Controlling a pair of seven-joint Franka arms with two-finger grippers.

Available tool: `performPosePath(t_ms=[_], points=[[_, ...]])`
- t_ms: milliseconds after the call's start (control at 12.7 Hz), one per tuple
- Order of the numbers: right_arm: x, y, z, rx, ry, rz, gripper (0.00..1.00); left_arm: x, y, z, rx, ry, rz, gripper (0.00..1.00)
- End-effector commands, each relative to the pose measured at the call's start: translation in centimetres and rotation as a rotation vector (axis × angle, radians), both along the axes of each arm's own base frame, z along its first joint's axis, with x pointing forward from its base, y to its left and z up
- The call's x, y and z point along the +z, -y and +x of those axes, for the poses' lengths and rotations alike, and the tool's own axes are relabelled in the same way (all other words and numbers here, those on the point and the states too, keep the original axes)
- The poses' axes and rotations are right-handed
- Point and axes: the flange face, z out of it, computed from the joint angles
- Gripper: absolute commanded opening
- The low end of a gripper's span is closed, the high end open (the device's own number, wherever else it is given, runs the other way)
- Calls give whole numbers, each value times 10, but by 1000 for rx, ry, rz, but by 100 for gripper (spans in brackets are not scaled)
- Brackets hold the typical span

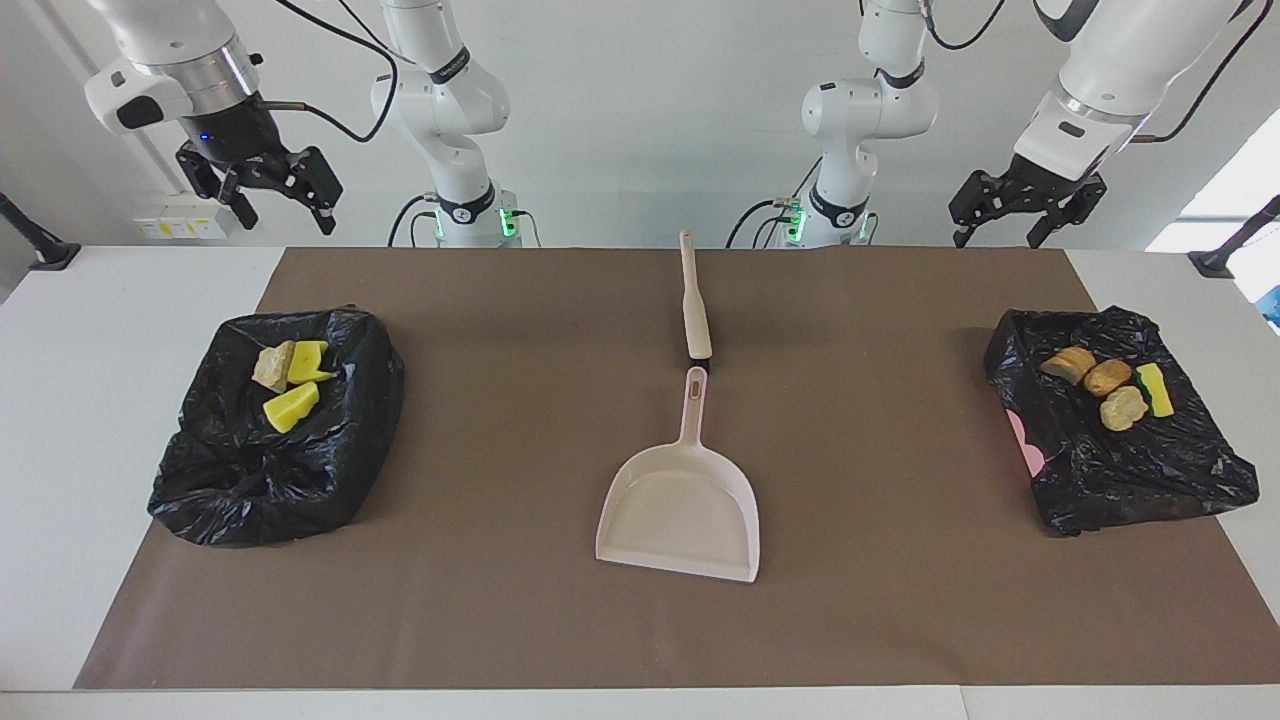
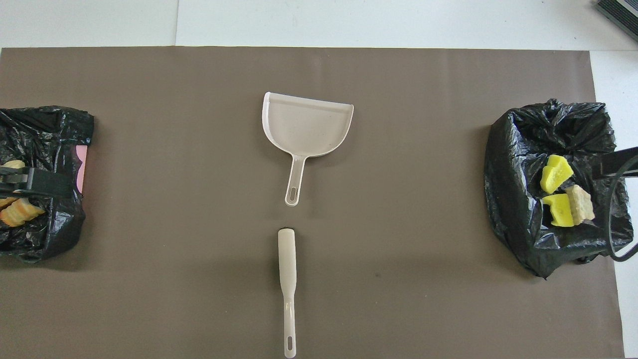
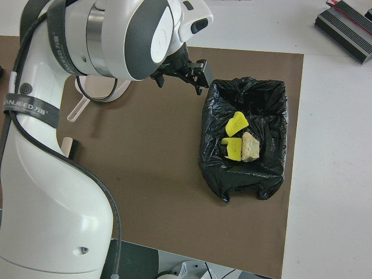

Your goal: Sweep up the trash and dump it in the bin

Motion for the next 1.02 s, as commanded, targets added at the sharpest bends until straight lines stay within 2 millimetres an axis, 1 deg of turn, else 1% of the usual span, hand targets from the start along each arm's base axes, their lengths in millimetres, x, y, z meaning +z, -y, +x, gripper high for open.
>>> performPosePath(t_ms=[0,550,942], points=[[1,-1,-5,-10,3,18,100,0,-3,-8,-1,26,-17,100],[1,-1,-5,-10,3,18,100,-4,-1,-7,-1,31,-50,100],[1,-2,-5,-8,3,18,100,-1,-2,-4,2,38,-39,100]])
